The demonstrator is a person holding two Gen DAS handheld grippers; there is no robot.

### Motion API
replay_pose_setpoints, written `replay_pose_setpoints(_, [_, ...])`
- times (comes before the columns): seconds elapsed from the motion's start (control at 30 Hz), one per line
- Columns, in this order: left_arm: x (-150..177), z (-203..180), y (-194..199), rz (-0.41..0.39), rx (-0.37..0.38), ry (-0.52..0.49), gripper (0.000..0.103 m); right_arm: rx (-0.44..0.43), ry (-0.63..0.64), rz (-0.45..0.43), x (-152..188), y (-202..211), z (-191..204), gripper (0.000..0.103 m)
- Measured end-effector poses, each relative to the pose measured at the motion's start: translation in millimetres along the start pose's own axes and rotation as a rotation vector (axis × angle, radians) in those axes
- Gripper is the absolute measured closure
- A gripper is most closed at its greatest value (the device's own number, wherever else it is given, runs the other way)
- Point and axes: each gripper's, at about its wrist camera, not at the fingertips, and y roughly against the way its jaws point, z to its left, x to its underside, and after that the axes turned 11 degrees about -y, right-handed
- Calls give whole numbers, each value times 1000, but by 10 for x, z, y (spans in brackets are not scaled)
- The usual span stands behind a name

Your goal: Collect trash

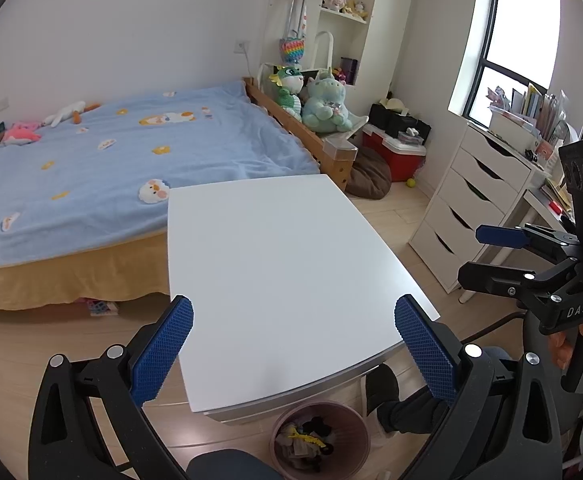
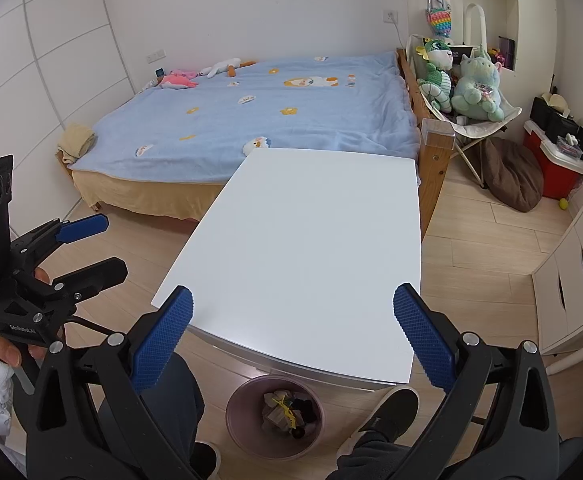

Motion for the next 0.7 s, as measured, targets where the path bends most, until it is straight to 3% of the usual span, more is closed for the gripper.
replay_pose_setpoints(0.7, [-11, -16, -4, 3, 5, -3, 6, 2, 0, 4, 28, -9, -29, 4])
